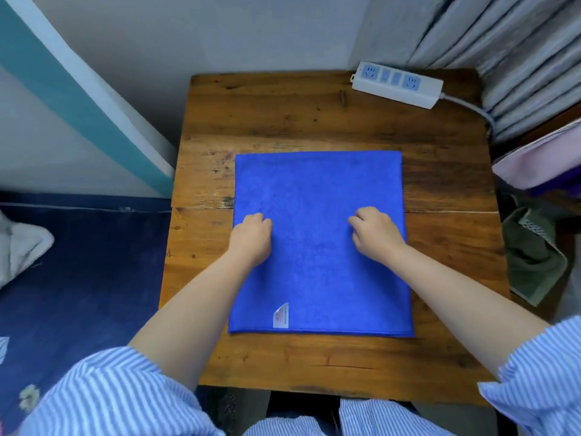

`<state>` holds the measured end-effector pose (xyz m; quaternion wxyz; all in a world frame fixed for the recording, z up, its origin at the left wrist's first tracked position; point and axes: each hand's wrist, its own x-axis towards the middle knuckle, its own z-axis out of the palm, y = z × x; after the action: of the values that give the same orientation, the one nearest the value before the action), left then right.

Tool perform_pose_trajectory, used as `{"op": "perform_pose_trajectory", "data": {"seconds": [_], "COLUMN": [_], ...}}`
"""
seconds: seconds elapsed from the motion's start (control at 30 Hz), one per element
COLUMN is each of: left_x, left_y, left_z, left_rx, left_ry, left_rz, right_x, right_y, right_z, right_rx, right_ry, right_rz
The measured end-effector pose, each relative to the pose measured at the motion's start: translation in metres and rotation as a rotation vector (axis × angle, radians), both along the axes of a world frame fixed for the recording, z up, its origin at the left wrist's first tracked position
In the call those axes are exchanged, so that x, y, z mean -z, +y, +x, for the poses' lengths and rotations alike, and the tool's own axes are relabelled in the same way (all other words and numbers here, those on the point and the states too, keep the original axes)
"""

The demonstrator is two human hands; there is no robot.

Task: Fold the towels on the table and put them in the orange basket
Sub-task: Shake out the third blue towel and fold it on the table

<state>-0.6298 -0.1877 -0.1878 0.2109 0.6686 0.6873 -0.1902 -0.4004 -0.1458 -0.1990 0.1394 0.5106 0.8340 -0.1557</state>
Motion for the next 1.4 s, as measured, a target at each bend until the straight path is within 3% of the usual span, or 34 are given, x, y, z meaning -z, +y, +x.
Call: {"op": "perform_pose_trajectory", "data": {"seconds": [0.13,0.3,0.43,0.57,0.8,1.03,1.23,1.4], "left_x": [0.021,0.054,0.078,0.087,0.077,0.053,0.039,0.014], "left_y": [0.053,0.102,0.115,0.114,0.115,0.142,0.153,0.133], "left_z": [0.016,0.016,0.002,-0.033,-0.079,-0.073,-0.066,-0.067], "left_rx": [-0.079,-0.036,0.005,-0.035,-0.254,-0.105,-0.078,-0.100], "left_ry": [-0.138,-0.150,-0.129,-0.101,-0.047,-0.053,0.095,0.087], "left_rz": [0.161,0.201,0.164,0.202,0.157,0.300,0.190,0.295], "right_x": [0.020,0.049,0.062,0.063,0.051,0.026,0.010,-0.011], "right_y": [0.046,0.087,0.107,0.122,0.140,0.159,0.174,0.162], "right_z": [-0.042,-0.062,-0.040,0.007,0.060,0.049,0.037,0.043], "right_rx": [0.012,0.001,-0.054,0.038,0.243,0.162,0.227,0.317], "right_ry": [0.149,0.113,0.071,0.039,-0.062,0.047,-0.138,-0.043], "right_rz": [-0.012,-0.012,-0.002,-0.001,-0.077,0.072,-0.091,-0.083]}}
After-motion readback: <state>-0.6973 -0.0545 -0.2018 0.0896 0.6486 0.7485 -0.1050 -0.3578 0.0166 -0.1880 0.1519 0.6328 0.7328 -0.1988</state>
